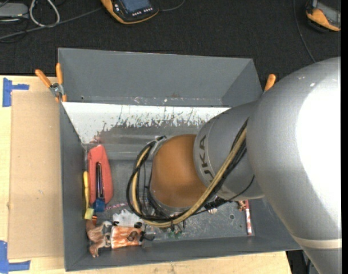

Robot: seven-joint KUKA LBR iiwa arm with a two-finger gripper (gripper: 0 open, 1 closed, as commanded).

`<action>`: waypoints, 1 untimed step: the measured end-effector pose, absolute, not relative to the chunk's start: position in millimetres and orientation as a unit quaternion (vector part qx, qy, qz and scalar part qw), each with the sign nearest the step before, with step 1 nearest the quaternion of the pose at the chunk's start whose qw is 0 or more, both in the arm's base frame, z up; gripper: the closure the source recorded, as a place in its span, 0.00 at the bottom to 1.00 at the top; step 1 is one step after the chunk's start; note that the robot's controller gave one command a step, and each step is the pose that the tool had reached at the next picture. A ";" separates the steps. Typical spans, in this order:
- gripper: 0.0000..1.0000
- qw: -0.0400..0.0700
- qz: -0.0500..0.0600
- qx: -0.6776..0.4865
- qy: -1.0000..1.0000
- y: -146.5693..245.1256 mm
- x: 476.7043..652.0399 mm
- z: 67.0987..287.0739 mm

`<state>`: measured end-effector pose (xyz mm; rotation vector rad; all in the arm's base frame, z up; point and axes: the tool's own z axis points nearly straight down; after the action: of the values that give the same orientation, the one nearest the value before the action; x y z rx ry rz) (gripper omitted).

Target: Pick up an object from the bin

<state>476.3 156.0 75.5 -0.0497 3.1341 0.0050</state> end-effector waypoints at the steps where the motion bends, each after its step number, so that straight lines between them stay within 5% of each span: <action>1: 1.00 0.003 0.002 -0.016 1.000 155.9 476.2 75.6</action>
Offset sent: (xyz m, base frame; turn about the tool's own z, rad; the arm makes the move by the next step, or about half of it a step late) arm -0.0067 0.0054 0.1468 -0.0159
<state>476.2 155.9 75.6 -0.0491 3.1343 0.0050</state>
